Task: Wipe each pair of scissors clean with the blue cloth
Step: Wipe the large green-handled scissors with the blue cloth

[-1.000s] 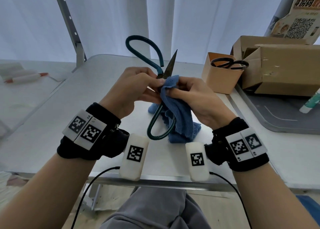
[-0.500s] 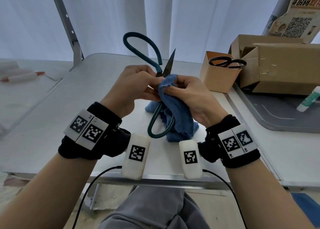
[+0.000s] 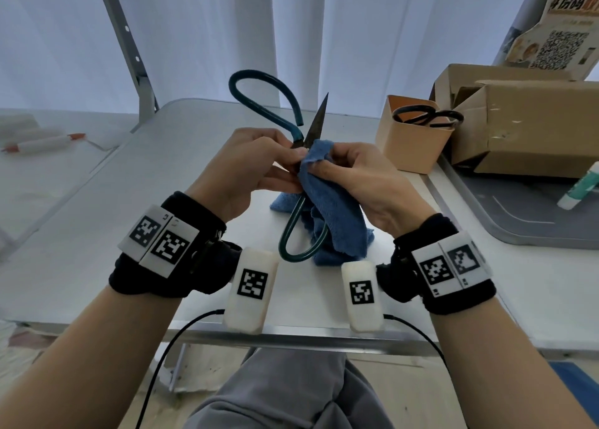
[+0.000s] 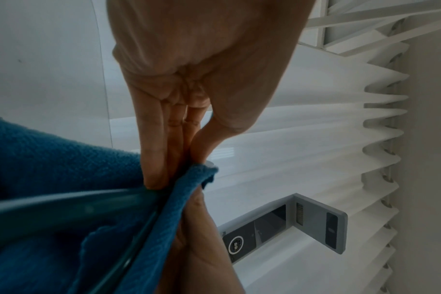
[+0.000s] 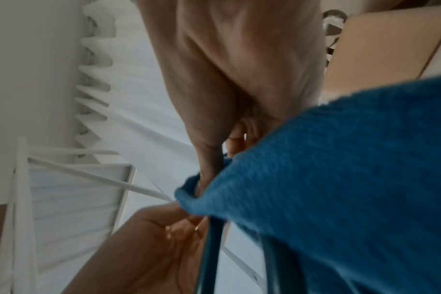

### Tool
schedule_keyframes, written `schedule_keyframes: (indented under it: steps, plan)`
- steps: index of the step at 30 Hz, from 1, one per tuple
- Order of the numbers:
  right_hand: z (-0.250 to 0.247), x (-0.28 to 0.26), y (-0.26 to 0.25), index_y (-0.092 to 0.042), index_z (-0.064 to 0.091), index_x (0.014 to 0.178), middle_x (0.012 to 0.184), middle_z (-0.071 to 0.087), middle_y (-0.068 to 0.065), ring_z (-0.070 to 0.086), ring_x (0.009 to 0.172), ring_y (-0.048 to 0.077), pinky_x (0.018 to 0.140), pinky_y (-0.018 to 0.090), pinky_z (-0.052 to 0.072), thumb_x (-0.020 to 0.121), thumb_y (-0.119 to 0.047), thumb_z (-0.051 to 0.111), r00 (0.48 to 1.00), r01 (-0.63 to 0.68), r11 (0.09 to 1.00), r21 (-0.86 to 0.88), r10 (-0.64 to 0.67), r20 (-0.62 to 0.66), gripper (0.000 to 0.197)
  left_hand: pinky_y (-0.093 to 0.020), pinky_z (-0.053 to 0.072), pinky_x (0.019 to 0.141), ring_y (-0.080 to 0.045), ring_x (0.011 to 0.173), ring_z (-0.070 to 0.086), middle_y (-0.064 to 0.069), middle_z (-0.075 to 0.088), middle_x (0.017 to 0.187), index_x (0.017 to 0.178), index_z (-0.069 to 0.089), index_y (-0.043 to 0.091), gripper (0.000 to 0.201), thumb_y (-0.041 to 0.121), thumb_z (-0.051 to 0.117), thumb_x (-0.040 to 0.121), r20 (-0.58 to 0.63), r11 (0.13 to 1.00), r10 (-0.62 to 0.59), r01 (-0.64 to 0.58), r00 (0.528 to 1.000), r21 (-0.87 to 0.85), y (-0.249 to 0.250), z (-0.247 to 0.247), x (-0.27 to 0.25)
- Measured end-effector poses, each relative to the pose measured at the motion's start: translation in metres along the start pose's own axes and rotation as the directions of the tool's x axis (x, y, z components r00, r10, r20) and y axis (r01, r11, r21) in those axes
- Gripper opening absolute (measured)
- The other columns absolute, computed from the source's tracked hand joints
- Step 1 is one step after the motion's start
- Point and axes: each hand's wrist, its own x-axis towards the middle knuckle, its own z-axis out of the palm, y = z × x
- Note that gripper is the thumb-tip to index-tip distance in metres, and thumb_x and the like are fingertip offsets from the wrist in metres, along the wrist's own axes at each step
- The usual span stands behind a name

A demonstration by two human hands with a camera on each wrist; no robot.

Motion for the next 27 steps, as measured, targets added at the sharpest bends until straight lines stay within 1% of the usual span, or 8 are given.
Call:
schedule_keyframes:
  steps: [2, 5, 10, 12, 15, 19, 22, 27]
  plan:
    - [0.002, 0.0, 0.0, -0.011, 0.074, 0.1, 0.09, 0.077, 0.006, 0.073, 0.084, 0.016, 0.08, 0.03, 0.06, 0.089, -0.018, 0.072, 1.0, 0.005, 1.0, 0.021, -0.005, -0.004, 0.014, -0.029, 0.06, 0.065, -0.026, 0.073, 0.073, -0.013, 0.069, 0.082, 0.075, 0.058, 0.007, 0.019, 0.007, 0.067, 0.091, 0.005, 1.0, 0.011, -0.011, 1.0, 0.019, 0.001, -0.001, 0.001]
    - [-0.003, -0.002, -0.002, -0.006, 0.073, 0.108, 0.105, 0.076, 0.014, 0.072, 0.101, 0.024, 0.092, 0.033, 0.057, 0.092, -0.012, 0.067, 0.997, -0.027, 0.997, 0.07, 0.022, 0.072, 0.018, -0.026, 0.059, 0.064, -0.021, 0.071, 0.07, -0.012, 0.069, 0.084, 0.08, 0.063, 0.008, 0.013, 0.011, 0.068, 0.092, 0.016, 0.997, 0.022, -0.024, 1.0, 0.077, 0.001, -0.006, 0.0]
    - [-0.006, -0.001, 0.0, -0.011, 0.072, 0.106, 0.107, 0.076, 0.011, 0.072, 0.103, 0.023, 0.094, 0.035, 0.057, 0.094, -0.007, 0.064, 0.993, -0.068, 0.997, 0.027, 0.066, 0.095, 0.015, -0.023, 0.056, 0.06, -0.015, 0.063, 0.069, -0.011, 0.066, 0.082, 0.079, 0.061, 0.009, 0.015, 0.007, 0.066, 0.093, 0.031, 0.993, 0.041, -0.044, 0.999, 0.11, -0.003, -0.004, 0.001]
    - [-0.004, 0.0, 0.003, -0.013, 0.074, 0.102, 0.102, 0.077, 0.009, 0.073, 0.1, 0.023, 0.091, 0.036, 0.057, 0.094, -0.016, 0.067, 0.998, -0.052, 0.998, -0.023, 0.053, 0.038, 0.012, -0.023, 0.057, 0.06, -0.015, 0.064, 0.07, -0.011, 0.067, 0.082, 0.079, 0.06, 0.009, 0.015, 0.008, 0.066, 0.094, 0.017, 0.994, 0.05, -0.051, 0.999, 0.101, -0.003, -0.003, 0.002]
    - [-0.003, 0.001, 0.007, -0.012, 0.075, 0.097, 0.093, 0.077, 0.006, 0.073, 0.087, 0.015, 0.078, 0.028, 0.057, 0.092, -0.026, 0.069, 0.998, -0.03, 0.999, -0.037, 0.028, -0.047, 0.016, -0.024, 0.058, 0.062, -0.019, 0.069, 0.072, -0.013, 0.068, 0.085, 0.081, 0.061, 0.008, 0.014, 0.01, 0.065, 0.094, 0.007, 0.995, 0.051, -0.052, 0.999, 0.083, -0.001, -0.004, 0.004]
    - [-0.004, -0.001, 0.005, -0.009, 0.072, 0.108, 0.109, 0.075, 0.012, 0.071, 0.104, 0.023, 0.093, 0.034, 0.057, 0.094, -0.005, 0.064, 0.999, -0.008, 1.0, 0.013, 0.007, 0.038, 0.016, -0.027, 0.06, 0.063, -0.022, 0.069, 0.07, -0.015, 0.067, 0.087, 0.081, 0.06, 0.008, 0.014, 0.009, 0.066, 0.093, -0.009, 0.992, 0.064, -0.062, 0.998, 0.114, -0.001, -0.004, 0.005]
    - [-0.008, -0.002, 0.0, -0.013, 0.071, 0.107, 0.112, 0.074, 0.01, 0.07, 0.104, 0.019, 0.097, 0.032, 0.055, 0.093, 0.002, 0.061, 0.996, -0.017, 1.0, -0.027, 0.019, 0.09, 0.022, -0.026, 0.06, 0.063, -0.023, 0.069, 0.07, -0.016, 0.068, 0.087, 0.08, 0.06, 0.009, 0.015, 0.009, 0.067, 0.093, -0.02, 0.993, 0.055, -0.052, 0.998, 0.107, -0.002, -0.003, 0.006]
    - [-0.005, -0.002, 0.0, -0.017, 0.073, 0.106, 0.107, 0.076, 0.007, 0.071, 0.104, 0.023, 0.097, 0.042, 0.055, 0.096, -0.021, 0.065, 1.0, -0.024, 0.996, -0.082, 0.025, 0.006, 0.014, -0.025, 0.059, 0.062, -0.019, 0.068, 0.071, -0.014, 0.068, 0.086, 0.084, 0.061, 0.006, 0.012, 0.009, 0.065, 0.094, 0.005, 0.995, 0.054, -0.055, 0.999, 0.078, -0.001, 0.002, 0.006]
